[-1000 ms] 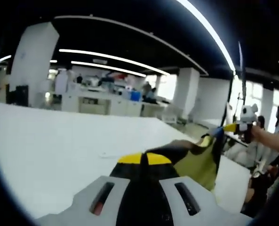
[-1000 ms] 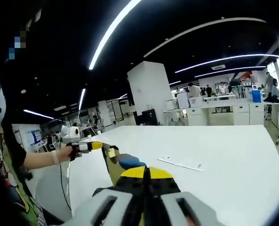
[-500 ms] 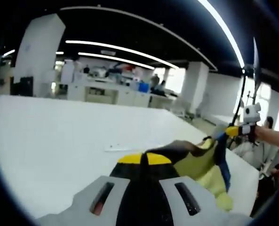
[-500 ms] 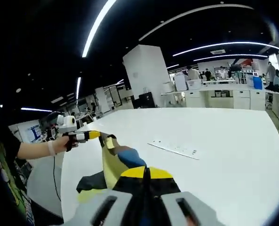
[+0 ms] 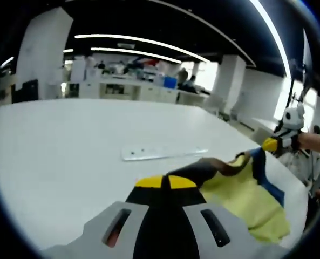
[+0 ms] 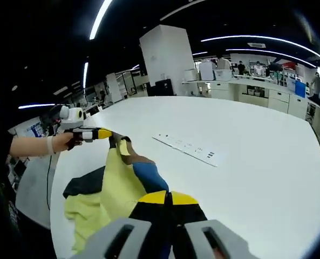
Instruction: Fold the garment on the visible template until the final outline fits inside the template.
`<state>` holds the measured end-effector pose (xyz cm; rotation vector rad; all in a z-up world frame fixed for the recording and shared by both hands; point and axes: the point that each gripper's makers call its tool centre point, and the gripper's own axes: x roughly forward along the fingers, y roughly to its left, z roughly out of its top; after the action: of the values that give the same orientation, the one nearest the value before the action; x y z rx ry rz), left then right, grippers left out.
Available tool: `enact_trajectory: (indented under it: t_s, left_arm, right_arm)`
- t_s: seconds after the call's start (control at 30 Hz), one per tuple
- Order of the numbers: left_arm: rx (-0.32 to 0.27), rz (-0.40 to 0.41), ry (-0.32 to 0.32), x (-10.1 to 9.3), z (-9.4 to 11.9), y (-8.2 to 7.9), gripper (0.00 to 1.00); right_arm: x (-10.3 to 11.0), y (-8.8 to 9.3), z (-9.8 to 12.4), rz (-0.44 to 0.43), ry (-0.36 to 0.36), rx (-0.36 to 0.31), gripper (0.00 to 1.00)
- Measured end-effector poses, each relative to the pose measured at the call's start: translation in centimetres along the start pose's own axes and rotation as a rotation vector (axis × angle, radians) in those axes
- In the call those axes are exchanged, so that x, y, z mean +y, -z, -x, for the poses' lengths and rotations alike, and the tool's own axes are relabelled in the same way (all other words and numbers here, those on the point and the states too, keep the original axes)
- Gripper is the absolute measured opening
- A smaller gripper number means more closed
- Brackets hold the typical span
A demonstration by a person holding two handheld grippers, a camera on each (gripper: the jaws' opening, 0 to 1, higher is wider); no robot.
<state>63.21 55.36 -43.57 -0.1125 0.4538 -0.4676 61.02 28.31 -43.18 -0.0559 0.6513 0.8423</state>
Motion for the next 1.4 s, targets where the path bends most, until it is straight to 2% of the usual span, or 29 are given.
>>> enact_trajectory:
  t_s: [0.03,0.07,0.17,0.27,0.37,0.43,0.53,0.83,1.1,1.2,1.3,1.4]
  left_arm:
    - [0.013,0.000,0.005,-0.1,-0.4,0.3,0.00]
    - [0.027,-0.001,0.011,-0.2,-1.0,0.7,0.00]
    - [0.061,-0.023,0.023,-0.5,-2.3,1.6,0.00]
    - [0.108,-0.038,0.041,-0.7,-3.6,2.6,0.00]
    - [0.156,-0.085,0.036,-0.4,-4.9,3.5,0.00]
    - [0.182,-0.087,0.039,-0.3,-5.7,4.1,0.00]
    - [0.222,-0.069,0.022,0.4,-6.4,5.1,0.00]
    - [0.251,-0.074,0.024,1.2,-7.7,5.8,0.00]
    - [0.270,-0.068,0.026,1.6,-8.5,5.8,0.00]
    - [0.268,-0.104,0.035,1.6,-8.4,5.7,0.00]
    - [0.250,-0.172,0.057,1.2,-8.2,5.3,0.00]
    - [0.233,-0.170,0.055,1.1,-8.1,4.8,0.04]
  right_arm:
    - [-0.2,0.1,-0.1,-0.008,0.003,0.003,0.00]
    - [-0.8,0.7,-0.4,-0.054,0.012,0.021,0.00]
    - [-2.2,1.6,-0.9,-0.034,0.037,0.047,0.00]
    - [-3.1,2.3,-1.5,-0.069,0.047,0.065,0.00]
    - [-3.9,3.5,-2.5,-0.095,0.061,0.109,0.00]
    - [-4.1,4.5,-3.0,-0.107,0.067,0.152,0.00]
    - [-4.6,5.5,-3.8,-0.124,0.076,0.182,0.00]
    - [-5.5,6.8,-5.3,-0.151,0.089,0.228,0.00]
    - [-6.0,6.7,-5.8,-0.160,0.104,0.224,0.00]
    - [-5.9,6.7,-5.8,-0.161,0.103,0.221,0.00]
    - [-5.5,6.5,-5.8,-0.126,0.087,0.205,0.00]
    - [-5.2,6.2,-5.7,-0.126,0.082,0.182,0.01]
